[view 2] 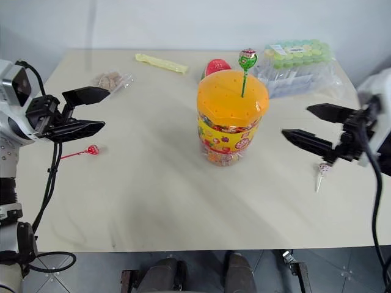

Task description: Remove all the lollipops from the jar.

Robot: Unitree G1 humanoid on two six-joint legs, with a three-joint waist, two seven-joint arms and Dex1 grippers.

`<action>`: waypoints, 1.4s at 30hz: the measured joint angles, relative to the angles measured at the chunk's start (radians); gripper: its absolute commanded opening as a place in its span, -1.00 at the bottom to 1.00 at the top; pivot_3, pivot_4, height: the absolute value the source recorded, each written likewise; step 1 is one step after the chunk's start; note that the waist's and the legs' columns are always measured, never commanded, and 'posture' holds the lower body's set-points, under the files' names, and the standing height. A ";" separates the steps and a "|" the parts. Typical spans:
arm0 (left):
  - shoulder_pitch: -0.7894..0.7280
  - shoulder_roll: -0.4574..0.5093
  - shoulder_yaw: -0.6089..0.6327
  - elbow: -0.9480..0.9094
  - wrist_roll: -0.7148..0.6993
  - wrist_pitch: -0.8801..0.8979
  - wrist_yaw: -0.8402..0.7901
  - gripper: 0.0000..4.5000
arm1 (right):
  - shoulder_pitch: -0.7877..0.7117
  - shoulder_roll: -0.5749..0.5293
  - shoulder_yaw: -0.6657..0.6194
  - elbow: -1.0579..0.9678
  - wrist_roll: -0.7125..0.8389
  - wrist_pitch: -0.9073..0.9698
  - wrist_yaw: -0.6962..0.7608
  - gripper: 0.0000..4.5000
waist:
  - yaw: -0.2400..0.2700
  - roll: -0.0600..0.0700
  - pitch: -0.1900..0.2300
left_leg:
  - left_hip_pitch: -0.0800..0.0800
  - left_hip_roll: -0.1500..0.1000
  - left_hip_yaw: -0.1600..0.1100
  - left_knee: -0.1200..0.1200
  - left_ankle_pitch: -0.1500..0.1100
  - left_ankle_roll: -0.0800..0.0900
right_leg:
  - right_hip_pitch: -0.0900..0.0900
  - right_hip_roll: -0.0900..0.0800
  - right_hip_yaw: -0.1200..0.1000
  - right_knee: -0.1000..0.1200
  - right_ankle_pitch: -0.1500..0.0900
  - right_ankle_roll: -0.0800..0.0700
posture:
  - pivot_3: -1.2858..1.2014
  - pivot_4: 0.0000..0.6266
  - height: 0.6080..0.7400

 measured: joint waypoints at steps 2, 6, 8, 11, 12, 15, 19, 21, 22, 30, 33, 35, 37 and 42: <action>-0.001 -0.004 0.004 0.000 0.000 0.000 0.012 1.00 | -0.098 0.040 0.081 0.033 0.013 -0.021 -0.001 0.99 | -0.001 0.000 0.000 | 0.000 0.000 0.000 0.000 0.000 0.000 | 0.000 0.000 0.000 0.000 0.000 0.000 | 0.03 -0.52 1.00; -0.001 -0.010 0.006 -0.002 0.000 0.000 0.029 1.00 | -0.233 0.090 0.187 0.088 0.017 -0.070 0.006 0.99 | 0.000 0.000 0.000 | 0.000 0.000 0.000 0.000 0.000 0.000 | 0.000 0.000 -0.001 0.000 0.000 0.000 | 0.03 -0.52 1.00; -0.001 -0.012 0.009 -0.002 0.000 -0.002 0.031 1.00 | -0.282 0.114 0.238 0.120 0.009 -0.097 0.017 0.99 | 0.000 0.000 0.000 | -0.001 0.000 0.000 0.000 0.000 0.000 | 0.000 0.000 -0.001 -0.001 0.000 0.000 | 0.03 -0.52 1.00; -0.001 -0.013 0.012 -0.002 0.000 -0.008 0.031 1.00 | -0.321 0.135 0.294 0.168 -0.005 -0.131 0.037 0.99 | 0.000 0.000 0.000 | -0.001 0.000 0.000 0.000 0.000 0.000 | 0.000 0.000 -0.001 -0.001 0.000 0.000 | 0.03 -0.52 1.00; 0.000 -0.013 0.013 -0.002 0.000 -0.009 0.031 1.00 | -0.331 0.144 0.309 0.184 -0.013 -0.142 0.047 0.99 | 0.000 0.000 0.000 | -0.001 0.000 0.000 0.000 0.000 0.000 | 0.000 0.000 -0.001 -0.001 0.000 0.000 | 0.03 -0.52 1.00; 0.001 -0.015 0.015 -0.003 0.000 -0.009 0.031 1.00 | -0.357 0.156 0.353 0.228 -0.037 -0.174 0.076 0.99 | -0.001 0.000 0.000 | -0.001 0.000 0.000 0.000 0.000 0.000 | 0.000 0.000 -0.001 -0.001 0.000 0.000 | 0.03 -0.52 1.00; 0.002 -0.016 0.020 -0.004 0.000 -0.009 0.031 1.00 | -0.395 0.172 0.396 0.285 -0.079 -0.213 0.113 0.58 | -0.005 0.000 0.000 | -0.001 0.000 0.000 0.000 0.000 0.000 | 0.000 0.000 -0.001 0.000 0.000 0.000 | 0.03 -0.52 1.00; 0.003 -0.016 0.021 -0.005 0.000 -0.009 0.031 1.00 | -0.413 0.185 0.411 0.310 -0.093 -0.231 0.125 0.28 | -0.009 0.000 0.000 | -0.001 0.000 0.000 0.000 0.000 0.000 | 0.000 0.000 -0.001 0.000 0.000 0.000 | 0.03 -0.52 1.00; 0.005 -0.016 0.021 -0.007 0.000 -0.009 0.032 1.00 | -0.420 0.189 0.416 0.317 -0.101 -0.238 0.132 0.10 | -0.011 0.000 0.000 | -0.001 0.000 0.000 0.000 0.000 0.000 | 0.000 0.000 -0.001 0.000 0.000 0.000 | 0.03 -0.52 1.00; 0.018 -0.016 0.028 -0.016 -0.002 -0.006 0.034 1.00 | -0.442 0.193 0.417 0.347 -0.124 -0.250 0.138 -0.99 | -0.015 0.000 0.000 | -0.001 0.000 0.000 0.000 0.000 0.000 | -0.001 0.000 -0.001 -0.001 0.000 0.000 | 0.03 -0.52 1.00; 0.018 -0.016 0.031 -0.016 -0.002 -0.005 0.034 1.00 | -0.448 0.204 0.417 0.349 -0.132 -0.250 0.139 -0.99 | -0.016 0.000 0.000 | -0.001 0.000 0.000 0.000 0.000 0.000 | -0.001 0.000 -0.001 -0.001 0.000 0.000 | 0.03 -0.52 1.00; 0.018 -0.016 0.031 -0.016 -0.002 -0.005 0.033 1.00 | -0.462 0.209 0.418 0.355 -0.133 -0.251 0.139 -0.99 | -0.016 0.000 0.000 | -0.001 0.000 0.000 0.000 0.000 0.000 | -0.001 0.000 -0.001 -0.001 0.000 0.000 | 0.03 -0.52 1.00; 0.018 -0.016 0.031 -0.016 -0.002 -0.005 0.033 1.00 | -0.480 0.215 0.418 0.363 -0.143 -0.259 0.141 -0.99 | -0.016 0.000 0.000 | -0.001 0.000 0.000 0.000 0.000 0.000 | -0.001 0.000 -0.001 0.000 0.000 0.000 | 0.03 -0.52 1.00; 0.010 -0.021 0.026 -0.011 -0.002 -0.005 0.024 1.00 | -0.558 0.221 0.418 0.401 -0.170 -0.291 0.138 -0.99 | -0.017 0.000 0.000 | -0.001 0.000 0.000 0.000 0.000 0.000 | -0.001 0.000 -0.001 0.000 0.000 0.000 | 0.03 -0.52 1.00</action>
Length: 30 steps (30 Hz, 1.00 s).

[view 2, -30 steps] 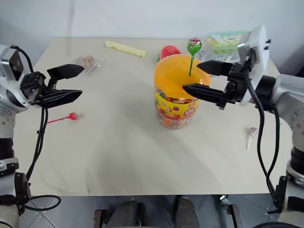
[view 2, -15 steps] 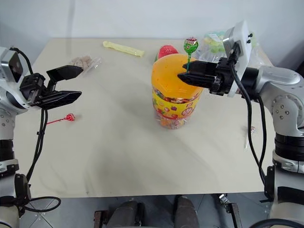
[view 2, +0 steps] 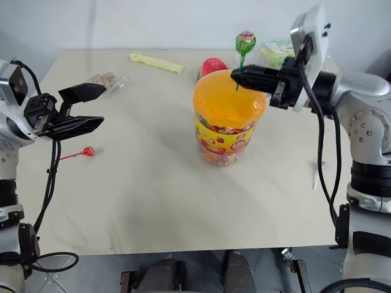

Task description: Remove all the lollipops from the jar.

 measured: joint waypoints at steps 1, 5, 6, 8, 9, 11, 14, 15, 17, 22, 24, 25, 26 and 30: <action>-0.008 -0.003 -0.005 0.004 0.000 0.000 -0.003 1.00 | -0.022 0.000 -0.001 0.018 -0.009 -0.010 -0.006 -0.99 | 0.000 0.000 0.000 | 0.000 0.000 0.000 0.000 0.000 0.000 | 0.000 0.000 0.000 0.000 0.000 0.000 | 0.03 -0.52 1.00; -0.026 -0.004 -0.008 0.011 0.002 -0.004 -0.026 1.00 | -0.098 -0.007 -0.019 0.079 -0.050 -0.023 -0.061 -0.99 | 0.003 0.000 0.000 | -0.002 0.000 0.000 0.000 0.000 0.000 | -0.001 0.000 0.000 0.000 0.000 0.000 | 0.03 -0.52 1.00; -0.028 -0.004 -0.008 0.012 0.002 -0.005 -0.030 1.00 | -0.107 -0.018 -0.030 0.089 -0.060 -0.023 -0.076 -0.99 | 0.003 0.000 0.000 | -0.002 0.000 0.000 0.000 0.000 0.000 | -0.001 0.000 0.000 0.000 0.000 0.000 | 0.03 -0.52 1.00; -0.028 -0.004 -0.008 0.018 0.003 -0.005 -0.036 1.00 | -0.110 -0.041 -0.055 0.103 -0.072 -0.017 -0.106 -0.99 | 0.003 0.000 0.000 | -0.002 0.000 0.000 0.000 0.000 0.000 | -0.001 0.000 0.000 0.000 0.000 0.000 | 0.03 -0.52 1.00; -0.028 -0.004 -0.009 0.020 0.003 -0.005 -0.039 1.00 | -0.110 -0.054 -0.063 0.105 -0.083 -0.009 -0.124 -0.99 | 0.001 0.000 0.000 | -0.003 0.000 0.000 0.000 0.000 0.000 | -0.002 0.000 0.000 0.000 0.000 0.000 | 0.03 -0.52 1.00; -0.028 -0.005 -0.010 0.022 0.004 -0.005 -0.041 1.00 | -0.100 -0.095 -0.079 0.107 -0.102 0.017 -0.158 -0.99 | 0.002 0.000 0.000 | -0.003 0.000 0.000 0.000 0.000 0.000 | -0.003 0.000 0.000 0.000 0.000 0.000 | 0.03 -0.52 1.00; -0.028 -0.005 -0.011 0.028 0.005 -0.004 -0.041 1.00 | -0.027 -0.179 -0.116 0.109 -0.128 0.081 -0.199 -0.99 | 0.004 0.000 0.000 | -0.003 0.000 0.001 0.000 0.000 0.000 | -0.003 0.000 0.000 -0.001 0.000 0.000 | 0.03 -0.52 1.00; -0.027 -0.005 -0.012 0.030 0.007 -0.004 -0.040 1.00 | 0.031 -0.203 -0.138 0.105 -0.137 0.105 -0.215 -0.99 | 0.005 -0.001 -0.001 | -0.003 0.000 0.001 0.000 0.000 0.000 | -0.003 0.000 0.000 -0.001 0.000 0.000 | 0.03 -0.52 1.00; -0.024 -0.003 -0.010 0.037 0.009 -0.004 -0.039 1.00 | 0.131 -0.219 -0.169 0.110 -0.158 0.141 -0.246 -0.99 | 0.004 -0.001 -0.001 | -0.003 0.000 0.002 0.000 0.000 0.000 | -0.003 0.000 0.001 0.000 0.000 0.000 | 0.03 -0.52 1.00; -0.022 -0.003 -0.014 0.038 0.019 -0.005 -0.039 1.00 | 0.335 -0.240 -0.188 0.103 -0.209 0.187 -0.303 -0.99 | 0.001 0.000 0.000 | -0.003 0.000 0.002 0.000 0.000 0.000 | -0.004 0.000 0.001 0.001 0.000 0.000 | 0.03 -0.52 1.00; -0.016 -0.001 -0.016 0.039 0.027 -0.008 -0.041 1.00 | 0.446 -0.230 -0.205 0.089 -0.225 0.203 -0.329 -0.99 | 0.003 0.000 0.000 | -0.003 0.000 0.002 0.000 0.000 0.000 | -0.004 0.000 0.001 0.000 0.000 0.000 | 0.03 -0.52 1.00; -0.012 -0.001 -0.017 0.039 0.031 -0.011 -0.043 1.00 | 0.491 -0.209 -0.209 0.086 -0.234 0.210 -0.347 -0.99 | 0.003 0.000 0.000 | -0.003 0.000 0.003 0.000 0.000 0.000 | -0.004 0.000 0.001 0.000 0.000 0.000 | 0.03 -0.52 1.00; -0.009 -0.001 -0.018 0.039 0.036 -0.013 -0.047 1.00 | 0.522 -0.186 -0.208 0.088 -0.240 0.222 -0.364 -0.99 | 0.003 0.000 0.000 | -0.003 0.000 0.003 0.000 0.000 0.000 | -0.004 0.000 0.001 0.001 0.000 0.000 | 0.03 -0.52 1.00; 0.006 0.007 -0.040 0.036 0.044 0.010 -0.050 1.00 | 0.553 -0.148 -0.215 0.111 -0.258 0.227 -0.419 -0.99 | 0.002 0.003 0.001 | -0.003 0.000 0.004 0.000 0.000 0.000 | -0.005 0.000 0.003 0.003 0.000 0.000 | 0.03 -0.52 1.00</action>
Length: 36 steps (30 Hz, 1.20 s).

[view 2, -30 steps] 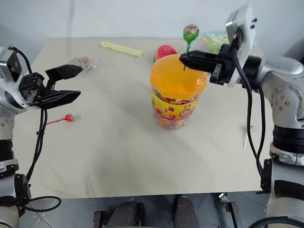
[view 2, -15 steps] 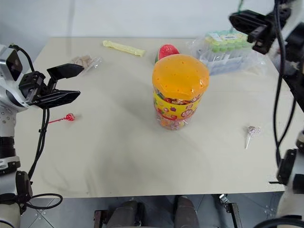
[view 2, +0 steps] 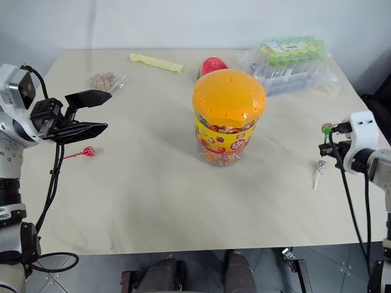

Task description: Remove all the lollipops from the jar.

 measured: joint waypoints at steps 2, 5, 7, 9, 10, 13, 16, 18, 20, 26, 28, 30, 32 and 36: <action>0.009 0.011 -0.009 0.000 0.006 0.022 0.010 1.00 | -0.004 0.000 -0.011 0.009 -0.003 -0.010 -0.003 -0.99 | 0.000 0.000 0.000 | 0.000 0.000 0.000 0.000 0.000 0.000 | 0.000 0.000 0.000 0.000 0.000 0.000 | 0.03 -0.52 1.00; 0.010 0.011 -0.005 0.004 0.019 0.029 0.059 1.00 | -0.023 0.018 0.001 0.074 -0.027 -0.042 -0.003 -0.99 | 0.000 0.000 0.000 | 0.000 0.000 0.000 0.000 0.000 0.000 | 0.000 0.000 0.000 0.000 0.000 0.000 | 0.03 -0.52 1.00; 0.016 0.011 -0.005 0.003 0.026 0.032 0.080 1.00 | -0.051 0.048 0.025 0.133 -0.044 -0.069 -0.004 -0.99 | -0.001 0.000 0.000 | 0.000 0.000 0.000 0.000 0.000 0.000 | 0.000 0.000 0.000 0.000 0.000 0.000 | 0.03 -0.52 1.00; 0.025 0.012 -0.008 0.002 0.040 0.045 0.111 1.00 | -0.082 0.078 0.057 0.202 -0.066 -0.105 -0.003 -0.78 | -0.002 0.000 0.000 | 0.000 0.000 0.000 0.000 0.000 0.000 | 0.000 0.000 0.000 0.000 0.000 0.000 | 0.03 -0.52 1.00; 0.029 0.012 -0.012 0.001 0.046 0.054 0.130 1.00 | -0.095 0.090 0.073 0.239 -0.078 -0.126 -0.002 -0.68 | -0.002 0.000 0.000 | 0.000 0.000 0.000 0.000 0.000 0.000 | -0.001 0.000 0.000 0.000 0.000 0.000 | 0.03 -0.52 1.00; 0.041 0.013 -0.016 -0.001 0.060 0.074 0.161 1.00 | -0.120 0.105 0.096 0.305 -0.103 -0.169 0.001 -0.26 | 0.000 0.000 0.000 | 0.000 0.000 0.000 0.000 0.000 0.000 | -0.001 0.000 0.000 0.000 0.000 0.000 | 0.03 -0.52 1.00; 0.056 0.019 -0.018 -0.010 0.074 0.079 0.176 1.00 | -0.141 0.105 0.110 0.350 -0.120 -0.205 0.004 0.21 | 0.000 0.000 0.000 | 0.000 0.000 0.000 0.000 0.000 0.000 | -0.001 0.000 0.000 0.000 0.000 0.000 | 0.03 -0.52 1.00; 0.081 0.021 -0.019 -0.034 0.073 0.078 0.164 1.00 | -0.141 0.105 0.112 0.363 -0.131 -0.217 0.010 0.49 | -0.002 0.000 0.000 | 0.000 0.000 0.000 0.000 0.000 0.000 | -0.001 0.000 0.000 0.000 0.000 0.000 | 0.03 -0.52 1.00; 0.088 0.021 -0.018 -0.035 0.074 0.078 0.163 1.00 | -0.137 0.105 0.113 0.365 -0.136 -0.221 0.021 0.79 | -0.002 0.000 0.000 | 0.000 0.000 0.000 0.000 0.000 0.000 | -0.001 0.000 0.000 0.000 0.000 0.000 | 0.03 -0.52 1.00; 0.107 0.022 -0.010 -0.041 0.075 0.063 0.178 1.00 | -0.040 0.068 0.092 0.199 -0.092 -0.193 0.117 0.98 | 0.001 0.000 0.000 | 0.000 0.000 0.000 0.000 0.000 0.000 | -0.001 0.000 0.000 0.000 0.000 0.000 | 0.03 -0.52 1.00; 0.114 0.021 -0.008 -0.043 0.078 0.049 0.182 1.00 | 0.025 0.041 0.068 0.099 -0.057 -0.179 0.168 0.98 | 0.003 0.000 0.000 | 0.000 0.000 0.000 0.000 0.000 0.000 | -0.001 0.000 0.000 0.000 0.000 0.000 | 0.03 -0.52 1.00; 0.120 0.022 -0.006 -0.043 0.081 0.037 0.182 1.00 | 0.079 0.032 0.033 0.016 -0.021 -0.179 0.214 0.98 | 0.003 0.000 0.000 | 0.000 0.000 0.000 0.000 0.000 0.000 | -0.001 0.000 0.000 0.000 0.000 0.000 | 0.03 -0.52 1.00; 0.128 0.022 -0.006 -0.043 0.083 0.021 0.174 1.00 | 0.126 0.031 0.002 -0.067 0.017 -0.188 0.262 0.98 | 0.003 0.000 0.000 | 0.000 0.000 0.000 0.000 0.000 0.000 | -0.001 0.000 0.000 0.001 0.000 0.000 | 0.03 -0.52 1.00; 0.183 0.032 -0.009 -0.035 0.108 -0.039 0.128 1.00 | 0.280 0.016 -0.028 -0.242 0.071 -0.323 0.439 0.98 | 0.004 0.000 0.000 | 0.000 0.000 0.000 0.000 0.000 0.000 | -0.001 0.000 0.000 0.000 0.000 0.000 | 0.03 -0.52 1.00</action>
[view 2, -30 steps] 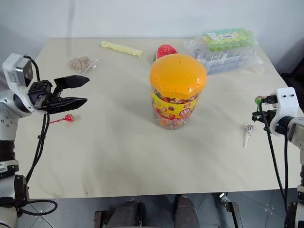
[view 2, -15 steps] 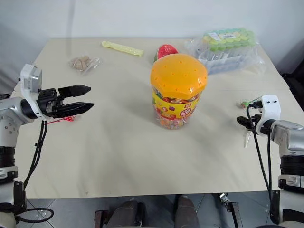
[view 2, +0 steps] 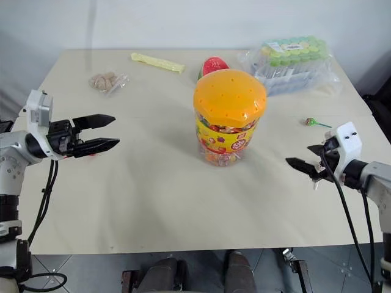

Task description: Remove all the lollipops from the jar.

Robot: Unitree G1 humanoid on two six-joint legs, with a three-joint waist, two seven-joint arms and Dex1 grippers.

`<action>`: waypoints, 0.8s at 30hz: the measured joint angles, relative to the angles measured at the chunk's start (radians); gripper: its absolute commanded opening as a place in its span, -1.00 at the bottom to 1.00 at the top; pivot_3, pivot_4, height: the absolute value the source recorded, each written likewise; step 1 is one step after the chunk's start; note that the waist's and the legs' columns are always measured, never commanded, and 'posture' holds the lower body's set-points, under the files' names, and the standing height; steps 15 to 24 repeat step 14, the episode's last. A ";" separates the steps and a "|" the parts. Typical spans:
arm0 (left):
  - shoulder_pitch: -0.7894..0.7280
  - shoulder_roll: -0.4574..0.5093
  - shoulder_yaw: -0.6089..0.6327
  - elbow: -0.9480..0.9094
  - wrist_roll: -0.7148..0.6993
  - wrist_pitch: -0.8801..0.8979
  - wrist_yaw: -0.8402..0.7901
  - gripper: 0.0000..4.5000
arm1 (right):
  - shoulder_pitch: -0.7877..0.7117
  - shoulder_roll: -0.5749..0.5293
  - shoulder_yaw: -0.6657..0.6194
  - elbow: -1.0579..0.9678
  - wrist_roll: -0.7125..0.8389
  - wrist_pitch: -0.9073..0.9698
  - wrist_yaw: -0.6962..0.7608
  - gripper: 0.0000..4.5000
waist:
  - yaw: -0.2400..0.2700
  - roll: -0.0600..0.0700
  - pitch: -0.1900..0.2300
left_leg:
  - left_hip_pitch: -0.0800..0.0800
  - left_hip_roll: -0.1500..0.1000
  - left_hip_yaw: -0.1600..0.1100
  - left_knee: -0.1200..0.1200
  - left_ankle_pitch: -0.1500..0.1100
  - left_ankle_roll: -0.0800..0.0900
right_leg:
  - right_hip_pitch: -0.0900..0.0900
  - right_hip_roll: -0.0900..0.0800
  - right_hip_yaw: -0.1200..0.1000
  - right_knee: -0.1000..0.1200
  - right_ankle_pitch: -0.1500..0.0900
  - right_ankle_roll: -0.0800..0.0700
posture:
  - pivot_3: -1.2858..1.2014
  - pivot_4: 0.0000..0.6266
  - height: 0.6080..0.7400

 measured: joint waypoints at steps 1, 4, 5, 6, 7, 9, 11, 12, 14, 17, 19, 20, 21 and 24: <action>0.011 0.005 0.000 0.008 0.004 -0.005 -0.008 1.00 | 0.026 0.000 0.002 -0.022 0.011 -0.035 0.045 0.98 | 0.000 0.000 0.000 | 0.000 0.000 0.000 0.000 0.000 0.000 | 0.000 0.000 0.000 0.000 0.000 0.000 | 0.03 -0.52 1.00; 0.035 0.025 0.006 0.042 0.006 -0.017 -0.036 1.00 | 0.050 0.001 0.014 -0.039 0.019 -0.176 0.170 0.98 | -0.002 0.000 0.000 | 0.000 0.000 0.000 0.001 0.000 0.000 | 0.000 0.000 0.000 0.000 0.000 0.000 | 0.03 -0.52 1.00; 0.048 0.034 0.009 0.047 0.008 -0.022 -0.043 1.00 | 0.044 0.002 0.022 -0.031 0.018 -0.206 0.193 0.98 | -0.003 0.000 0.000 | 0.001 0.000 0.000 0.001 0.000 0.000 | 0.000 0.000 0.001 0.001 0.000 0.000 | 0.03 -0.52 1.00; 0.066 0.040 0.017 0.055 0.010 -0.037 -0.056 1.00 | 0.022 0.010 0.039 -0.001 0.017 -0.242 0.219 0.98 | -0.005 0.000 0.000 | 0.001 0.000 0.001 0.001 0.000 0.000 | 0.000 0.000 0.001 0.001 0.000 0.000 | 0.03 -0.52 1.00; 0.075 0.040 0.018 0.067 0.011 -0.046 -0.062 1.00 | 0.008 0.021 0.047 0.022 0.016 -0.263 0.229 0.98 | -0.004 0.000 0.000 | 0.001 0.000 0.001 0.001 0.000 0.000 | 0.000 0.000 0.001 0.001 0.000 0.000 | 0.03 -0.52 1.00; 0.104 0.040 0.024 0.089 0.011 -0.058 -0.066 1.00 | -0.021 0.037 0.080 0.077 0.009 -0.301 0.248 0.98 | -0.004 0.000 0.000 | 0.001 0.000 0.001 0.001 0.000 0.000 | 0.000 0.000 0.001 0.001 0.000 0.000 | 0.03 -0.52 1.00; 0.132 0.039 0.027 0.092 0.011 -0.059 -0.066 1.00 | -0.033 0.047 0.103 0.112 0.002 -0.320 0.256 0.98 | -0.001 -0.001 0.000 | 0.001 0.000 0.000 0.001 0.000 0.000 | 0.000 0.000 0.001 0.001 0.000 0.000 | 0.03 -0.52 1.00; 0.147 0.039 0.031 0.091 0.010 -0.060 -0.067 1.00 | -0.041 0.051 0.117 0.120 -0.003 -0.326 0.258 0.98 | 0.000 -0.001 0.000 | 0.001 0.000 0.000 0.001 0.000 0.000 | 0.000 -0.001 0.001 0.001 0.000 0.000 | 0.03 -0.52 1.00; 0.178 0.037 0.047 0.079 0.008 -0.071 -0.071 1.00 | -0.046 0.059 0.127 0.120 -0.005 -0.337 0.258 0.98 | 0.000 0.000 0.000 | 0.001 0.000 0.000 0.001 0.000 0.000 | 0.000 0.000 0.001 0.001 0.000 0.000 | 0.03 -0.52 1.00; 0.178 0.037 0.047 0.079 0.008 -0.071 -0.071 1.00 | -0.046 0.059 0.127 0.120 -0.005 -0.337 0.258 0.98 | 0.000 0.000 0.000 | 0.001 0.000 0.000 0.001 0.000 0.000 | 0.000 0.000 0.001 0.001 0.000 0.000 | 0.03 -0.52 1.00; 0.178 0.037 0.047 0.079 0.008 -0.071 -0.071 1.00 | -0.046 0.059 0.127 0.120 -0.005 -0.337 0.258 0.98 | 0.000 0.000 0.000 | 0.001 0.000 0.000 0.001 0.000 0.000 | 0.000 0.000 0.001 0.001 0.000 0.000 | 0.03 -0.52 1.00; 0.178 0.037 0.047 0.079 0.008 -0.071 -0.071 1.00 | -0.046 0.059 0.127 0.120 -0.005 -0.337 0.258 0.98 | 0.000 0.000 0.000 | 0.001 0.000 0.000 0.001 0.000 0.000 | 0.000 0.000 0.001 0.001 0.000 0.000 | 0.03 -0.52 1.00; 0.178 0.037 0.047 0.079 0.008 -0.071 -0.071 1.00 | -0.046 0.059 0.127 0.120 -0.005 -0.337 0.258 0.98 | 0.000 0.000 0.000 | 0.001 0.000 0.000 0.001 0.000 0.000 | 0.000 0.000 0.001 0.001 0.000 0.000 | 0.03 -0.52 1.00; 0.178 0.037 0.047 0.079 0.008 -0.071 -0.071 1.00 | -0.046 0.059 0.127 0.120 -0.005 -0.337 0.258 0.98 | 0.000 0.000 0.000 | 0.001 0.000 0.000 0.001 0.000 0.000 | 0.000 0.000 0.001 0.001 0.000 0.000 | 0.03 -0.52 1.00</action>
